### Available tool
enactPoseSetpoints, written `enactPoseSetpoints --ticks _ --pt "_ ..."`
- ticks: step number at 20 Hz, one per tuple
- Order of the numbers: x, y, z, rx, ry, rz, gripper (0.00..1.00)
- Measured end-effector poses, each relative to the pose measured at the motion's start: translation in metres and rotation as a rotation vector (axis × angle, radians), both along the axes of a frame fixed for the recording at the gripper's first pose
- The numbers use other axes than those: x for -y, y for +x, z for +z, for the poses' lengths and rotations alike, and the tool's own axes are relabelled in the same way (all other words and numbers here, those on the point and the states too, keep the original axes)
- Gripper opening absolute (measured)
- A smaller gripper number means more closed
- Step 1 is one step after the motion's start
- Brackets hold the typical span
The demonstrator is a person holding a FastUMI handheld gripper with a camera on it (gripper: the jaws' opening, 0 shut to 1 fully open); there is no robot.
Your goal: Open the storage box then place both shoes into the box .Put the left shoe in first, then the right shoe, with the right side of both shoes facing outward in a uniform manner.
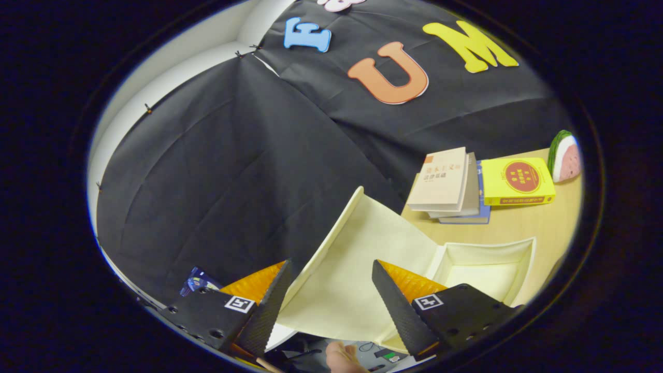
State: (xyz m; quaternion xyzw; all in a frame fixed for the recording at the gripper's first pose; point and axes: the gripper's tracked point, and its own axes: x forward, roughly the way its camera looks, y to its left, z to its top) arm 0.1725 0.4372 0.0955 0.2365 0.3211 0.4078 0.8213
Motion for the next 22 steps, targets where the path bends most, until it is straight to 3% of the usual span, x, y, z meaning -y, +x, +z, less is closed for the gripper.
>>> enactPoseSetpoints --ticks 6,15,18,22 --pt "0.041 -0.022 -0.025 0.035 -0.115 -0.018 0.96" --pt "0.198 -0.005 -0.106 0.028 -0.422 -0.198 0.96" --pt "0.257 -0.013 -0.146 -0.075 -0.558 -0.234 0.95" --pt "0.322 -0.021 -0.183 -0.244 -0.604 -0.311 0.95"
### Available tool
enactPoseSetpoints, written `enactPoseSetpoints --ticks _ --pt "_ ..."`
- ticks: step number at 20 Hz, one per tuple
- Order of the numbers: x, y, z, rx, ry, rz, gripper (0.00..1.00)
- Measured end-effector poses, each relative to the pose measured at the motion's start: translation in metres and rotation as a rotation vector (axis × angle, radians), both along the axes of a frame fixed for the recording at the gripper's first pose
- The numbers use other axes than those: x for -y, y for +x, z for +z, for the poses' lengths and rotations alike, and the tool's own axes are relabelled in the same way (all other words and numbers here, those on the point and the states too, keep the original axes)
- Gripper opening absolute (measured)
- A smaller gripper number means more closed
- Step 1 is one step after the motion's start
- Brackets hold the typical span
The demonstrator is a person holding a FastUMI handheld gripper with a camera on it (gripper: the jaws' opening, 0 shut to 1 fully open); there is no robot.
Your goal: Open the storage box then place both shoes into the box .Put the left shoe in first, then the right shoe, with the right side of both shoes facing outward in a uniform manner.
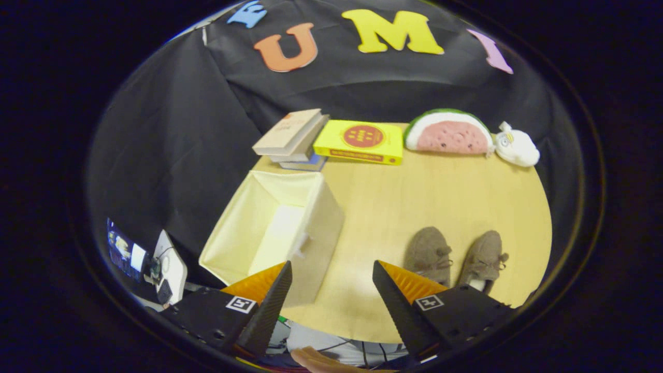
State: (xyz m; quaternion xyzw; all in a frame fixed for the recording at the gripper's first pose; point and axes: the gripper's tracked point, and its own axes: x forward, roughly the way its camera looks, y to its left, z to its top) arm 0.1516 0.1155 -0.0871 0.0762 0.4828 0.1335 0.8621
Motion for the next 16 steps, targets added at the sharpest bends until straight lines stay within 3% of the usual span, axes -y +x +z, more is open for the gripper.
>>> enactPoseSetpoints --ticks 5,10,12,15,16 --pt "0.074 0.007 -0.05 -0.117 -0.117 -0.097 0.94" --pt "0.12 -0.004 -0.093 -0.212 -0.228 -0.113 0.93" --pt "0.123 -0.01 -0.104 -0.244 -0.221 -0.114 0.85" --pt "0.129 -0.014 -0.118 -0.285 -0.237 -0.114 0.84" --pt "0.132 -0.015 -0.126 -0.298 -0.26 -0.118 0.76"
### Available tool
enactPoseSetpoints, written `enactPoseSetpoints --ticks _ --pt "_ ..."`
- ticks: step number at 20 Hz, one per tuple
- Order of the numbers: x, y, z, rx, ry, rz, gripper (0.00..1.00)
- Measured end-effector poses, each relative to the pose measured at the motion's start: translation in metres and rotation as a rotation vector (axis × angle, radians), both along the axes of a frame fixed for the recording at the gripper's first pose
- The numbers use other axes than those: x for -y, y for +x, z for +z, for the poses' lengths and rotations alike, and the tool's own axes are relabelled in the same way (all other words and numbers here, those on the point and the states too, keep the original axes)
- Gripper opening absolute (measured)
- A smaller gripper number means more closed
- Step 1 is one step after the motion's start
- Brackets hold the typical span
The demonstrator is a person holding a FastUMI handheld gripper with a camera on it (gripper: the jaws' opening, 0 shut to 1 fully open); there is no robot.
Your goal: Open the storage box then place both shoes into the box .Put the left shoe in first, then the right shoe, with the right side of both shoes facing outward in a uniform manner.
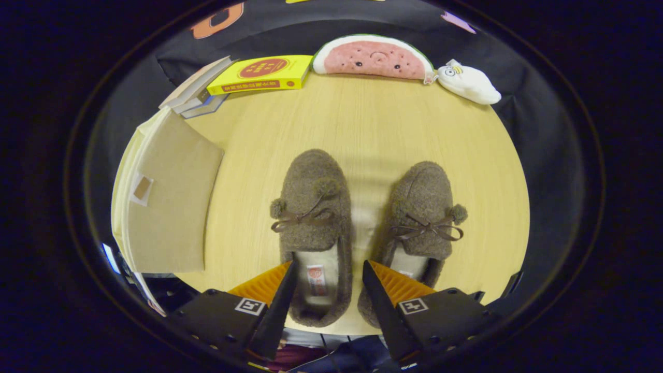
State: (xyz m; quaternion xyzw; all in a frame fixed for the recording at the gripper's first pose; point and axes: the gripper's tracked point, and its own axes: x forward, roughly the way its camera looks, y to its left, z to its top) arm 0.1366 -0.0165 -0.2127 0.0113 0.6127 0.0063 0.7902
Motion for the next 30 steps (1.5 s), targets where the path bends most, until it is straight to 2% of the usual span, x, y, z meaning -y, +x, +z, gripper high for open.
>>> enactPoseSetpoints --ticks 2,5,7,8,13,19,24,30 --pt "0.003 -0.003 -0.014 -0.042 -0.036 0.013 0.59" --pt "0.001 -0.001 -0.026 -0.076 -0.032 -0.012 0.36" --pt "0.004 0.003 -0.026 -0.077 -0.039 -0.03 0.17" --pt "0.005 0.002 -0.025 -0.081 -0.025 -0.054 0.03" --pt "-0.008 -0.006 -0.013 -0.098 0.154 -0.145 0.02" --pt "-0.009 -0.012 0.014 -0.059 0.224 -0.175 0.02" --pt "-0.031 -0.018 0.067 -0.007 0.27 -0.152 0.02" --pt "-0.094 -0.017 0.146 0.058 0.328 -0.109 0.02"
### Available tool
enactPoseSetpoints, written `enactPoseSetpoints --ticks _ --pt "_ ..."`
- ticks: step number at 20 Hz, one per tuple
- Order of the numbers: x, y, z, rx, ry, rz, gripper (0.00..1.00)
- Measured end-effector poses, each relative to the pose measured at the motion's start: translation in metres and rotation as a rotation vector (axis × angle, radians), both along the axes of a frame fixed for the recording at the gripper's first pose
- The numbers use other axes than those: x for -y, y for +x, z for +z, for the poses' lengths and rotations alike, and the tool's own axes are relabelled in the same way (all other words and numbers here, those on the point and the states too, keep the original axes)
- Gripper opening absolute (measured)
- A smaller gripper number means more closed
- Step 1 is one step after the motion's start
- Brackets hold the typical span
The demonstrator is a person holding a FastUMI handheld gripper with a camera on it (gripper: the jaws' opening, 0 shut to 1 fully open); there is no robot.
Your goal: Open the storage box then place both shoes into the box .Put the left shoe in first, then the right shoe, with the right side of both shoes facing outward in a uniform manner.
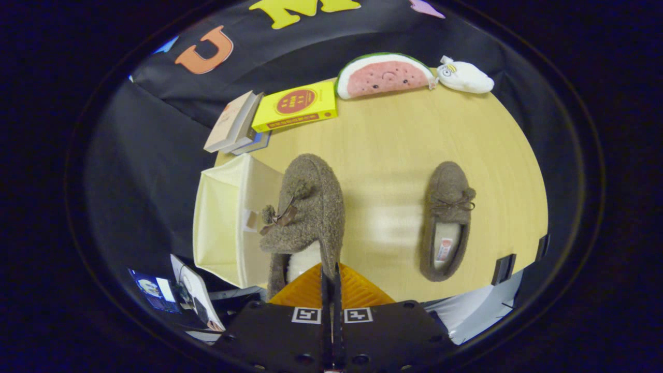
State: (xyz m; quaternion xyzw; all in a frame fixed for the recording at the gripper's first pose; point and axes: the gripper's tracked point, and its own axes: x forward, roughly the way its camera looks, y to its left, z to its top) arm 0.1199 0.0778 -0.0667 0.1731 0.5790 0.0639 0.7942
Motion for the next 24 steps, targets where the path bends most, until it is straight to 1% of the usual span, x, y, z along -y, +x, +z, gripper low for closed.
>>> enactPoseSetpoints --ticks 3,5,8,10,12,15,17,18,21,24 --pt "-0.038 0.004 0.034 0.07 0.005 0.027 0.02" --pt "-0.067 0.002 0.046 0.103 0.009 0.06 0.01" --pt "-0.119 0.003 0.052 0.115 0.035 0.106 0.01" --pt "-0.153 0.015 0.048 0.127 0.055 0.119 0.01" --pt "-0.18 0.028 0.031 0.123 0.047 0.131 0.01" --pt "-0.208 0.039 -0.007 0.079 0.01 0.129 0.01" --pt "-0.217 0.057 -0.026 0.105 -0.017 0.094 0.02" --pt "-0.227 0.062 -0.034 0.105 -0.009 0.086 0.01" --pt "-0.246 0.068 -0.056 0.056 -0.002 0.099 0.02" --pt "-0.259 0.081 -0.065 0.033 0.039 0.055 0.02"
